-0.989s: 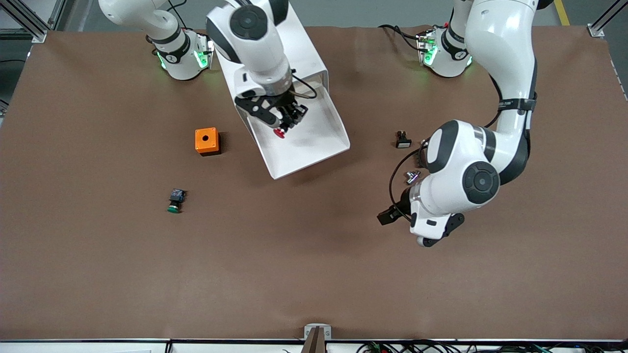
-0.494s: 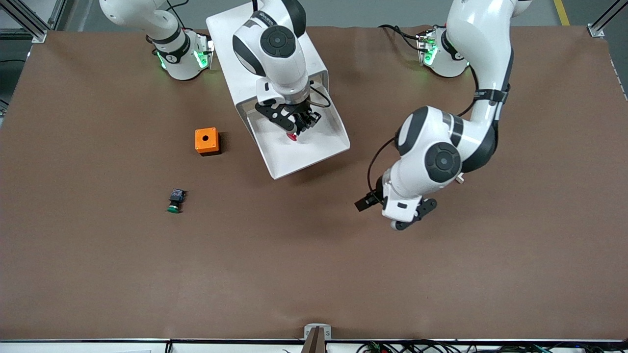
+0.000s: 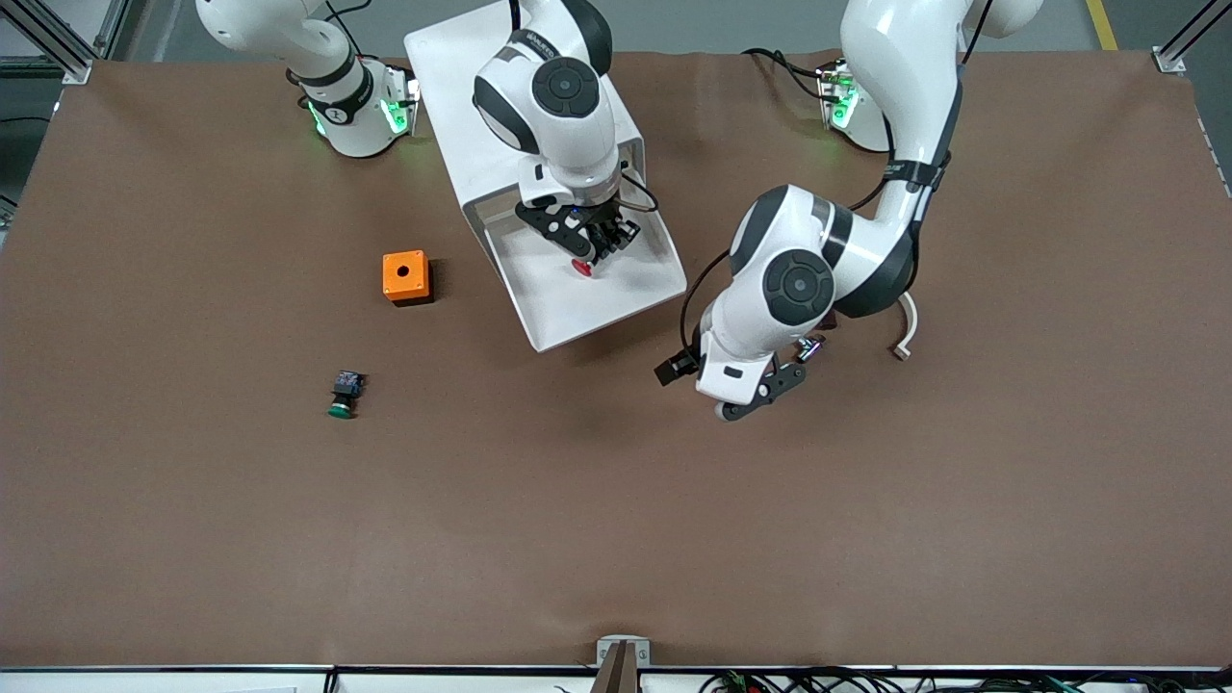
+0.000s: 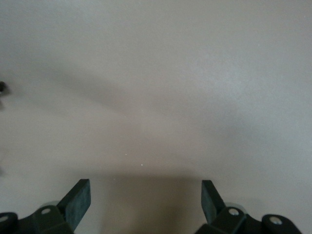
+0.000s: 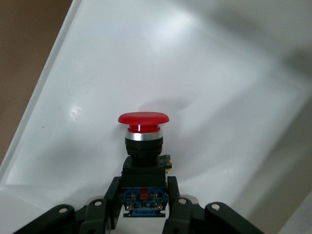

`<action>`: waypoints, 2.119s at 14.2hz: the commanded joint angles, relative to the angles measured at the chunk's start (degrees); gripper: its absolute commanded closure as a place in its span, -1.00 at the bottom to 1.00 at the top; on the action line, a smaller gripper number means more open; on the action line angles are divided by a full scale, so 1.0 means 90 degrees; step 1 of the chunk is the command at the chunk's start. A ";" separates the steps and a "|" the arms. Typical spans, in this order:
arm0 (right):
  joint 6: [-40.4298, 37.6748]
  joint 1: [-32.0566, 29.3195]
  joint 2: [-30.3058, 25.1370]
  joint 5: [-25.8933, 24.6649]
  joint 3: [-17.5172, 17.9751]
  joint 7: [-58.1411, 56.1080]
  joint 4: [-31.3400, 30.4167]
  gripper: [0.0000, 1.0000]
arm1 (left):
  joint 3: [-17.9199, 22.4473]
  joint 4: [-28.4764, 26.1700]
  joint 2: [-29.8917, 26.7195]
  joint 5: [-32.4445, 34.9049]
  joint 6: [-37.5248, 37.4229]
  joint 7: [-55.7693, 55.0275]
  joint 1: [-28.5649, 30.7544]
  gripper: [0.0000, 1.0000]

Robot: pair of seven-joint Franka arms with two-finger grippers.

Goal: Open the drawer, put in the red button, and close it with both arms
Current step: 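Lower the red button into the drawer and open the right gripper, then push the drawer shut with the left gripper while the right gripper withdraws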

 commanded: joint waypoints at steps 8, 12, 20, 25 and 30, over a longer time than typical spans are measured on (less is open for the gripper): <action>-0.0659 -0.0075 0.0144 -0.0328 -0.0099 -0.0138 0.0939 -1.00 | 0.0048 -0.0904 -0.0459 0.0482 0.0725 -0.0583 -0.0577 -1.00; -0.2105 -0.0445 0.0134 -0.0623 -0.0099 -0.2041 0.1945 -1.00 | 0.0048 -0.0885 -0.0371 0.0589 0.0725 -0.0613 -0.0743 -1.00; -0.3102 -0.2074 -0.0626 -0.0897 -0.0108 -0.5997 0.2074 -1.00 | 0.0029 -0.0836 -0.0224 0.0892 0.0725 -0.0838 -0.1251 -1.00; -0.3727 -0.3725 -0.0911 -0.0809 -0.0118 -0.8380 0.2219 -1.00 | 0.0019 -0.0836 -0.0146 0.0853 0.0715 -0.0993 -0.1495 -1.00; -0.4402 -0.5044 -0.0911 -0.0789 -0.0108 -0.9662 0.2532 -1.00 | -0.0010 -0.0817 -0.0107 0.0795 0.0685 -0.1247 -0.1720 -1.00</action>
